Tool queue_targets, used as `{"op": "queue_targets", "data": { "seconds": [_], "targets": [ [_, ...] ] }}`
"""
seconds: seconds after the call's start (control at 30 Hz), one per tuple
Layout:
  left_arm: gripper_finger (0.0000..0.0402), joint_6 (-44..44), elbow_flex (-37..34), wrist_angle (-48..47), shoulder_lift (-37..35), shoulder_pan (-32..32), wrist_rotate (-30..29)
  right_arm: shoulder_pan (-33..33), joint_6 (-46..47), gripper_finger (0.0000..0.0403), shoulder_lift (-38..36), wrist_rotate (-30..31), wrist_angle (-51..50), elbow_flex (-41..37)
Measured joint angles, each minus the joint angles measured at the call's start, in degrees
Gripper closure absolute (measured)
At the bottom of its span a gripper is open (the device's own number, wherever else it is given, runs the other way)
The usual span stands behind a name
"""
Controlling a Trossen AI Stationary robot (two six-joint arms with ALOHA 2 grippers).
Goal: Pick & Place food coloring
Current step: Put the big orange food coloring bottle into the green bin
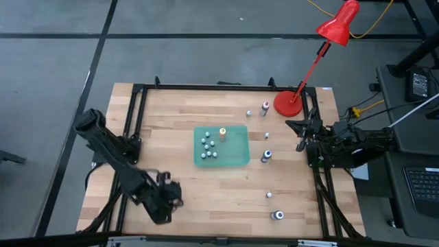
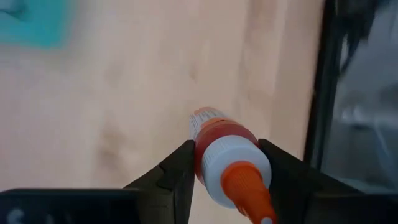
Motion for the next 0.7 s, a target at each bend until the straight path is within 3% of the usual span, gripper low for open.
{"op": "queue_targets", "data": {
  "seconds": [0.17,0.37,0.5,0.7],
  "targets": [
    [0.026,-0.2,0.0,-5.6,-9.7,4.2,-6.5,0.0,0.0,0.0391,0.0,0.0,0.0,0.0],
    [0.026,5.5,0.0,-7.3,-17.5,13.3,-3.2,0.0,0.0,0.0391,0.0,0.0,0.0,0.0],
    [0.026,15.8,3.0,-7.6,-17.2,22.3,1.7,0.0,0.0,0.0391,0.0,0.0,0.1,0.0],
    [0.026,31.4,13.0,-7.2,-11.1,36.7,8.0,0.0,0.0,0.0391,0.0,0.0,0.3,0.0]
  ]
}}
